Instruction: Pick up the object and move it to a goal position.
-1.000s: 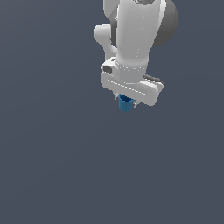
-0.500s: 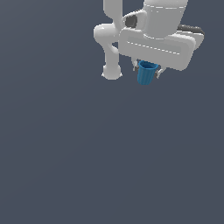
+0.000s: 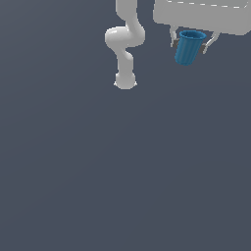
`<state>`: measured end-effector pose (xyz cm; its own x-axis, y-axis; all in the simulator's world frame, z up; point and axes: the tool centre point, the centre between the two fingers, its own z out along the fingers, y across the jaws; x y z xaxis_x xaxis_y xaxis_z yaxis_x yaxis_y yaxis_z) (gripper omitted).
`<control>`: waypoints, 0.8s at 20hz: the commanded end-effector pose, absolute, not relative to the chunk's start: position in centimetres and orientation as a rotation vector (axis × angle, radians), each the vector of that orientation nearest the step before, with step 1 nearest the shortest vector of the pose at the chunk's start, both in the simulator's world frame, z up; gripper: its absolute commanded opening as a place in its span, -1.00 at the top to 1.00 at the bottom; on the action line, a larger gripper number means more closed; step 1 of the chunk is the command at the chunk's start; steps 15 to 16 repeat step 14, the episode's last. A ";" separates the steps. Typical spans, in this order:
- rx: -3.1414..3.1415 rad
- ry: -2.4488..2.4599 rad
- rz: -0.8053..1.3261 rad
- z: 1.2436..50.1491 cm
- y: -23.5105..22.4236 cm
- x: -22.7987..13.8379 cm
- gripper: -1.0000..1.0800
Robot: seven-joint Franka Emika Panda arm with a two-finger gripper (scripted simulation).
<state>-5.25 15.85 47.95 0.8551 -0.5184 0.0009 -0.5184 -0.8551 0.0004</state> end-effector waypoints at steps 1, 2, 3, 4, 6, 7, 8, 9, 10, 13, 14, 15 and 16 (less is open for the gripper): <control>3.025 -0.846 0.000 49.2 16.6 -5.5 1.00; 3.025 -0.846 0.000 49.6 16.8 -5.6 1.00; 3.025 -0.846 0.000 50.0 17.0 -5.7 1.00; 3.025 -0.846 0.000 50.3 17.2 -5.7 1.00; 3.025 -0.846 0.000 50.7 17.4 -5.8 1.00; 3.025 -0.846 0.000 50.9 17.5 -5.8 1.00; 3.025 -0.846 0.000 51.0 17.6 -5.8 1.00; 3.025 -0.846 0.000 51.0 17.6 -5.8 1.00; 3.025 -0.846 0.000 51.1 17.6 -5.8 1.00; 3.025 -0.846 0.000 51.0 17.6 -5.8 1.00; 3.025 -0.846 0.000 50.9 17.6 -5.8 1.00; 3.025 -0.846 0.000 50.9 17.6 -5.8 1.00; 3.025 -0.846 0.000 50.9 17.6 -5.8 1.00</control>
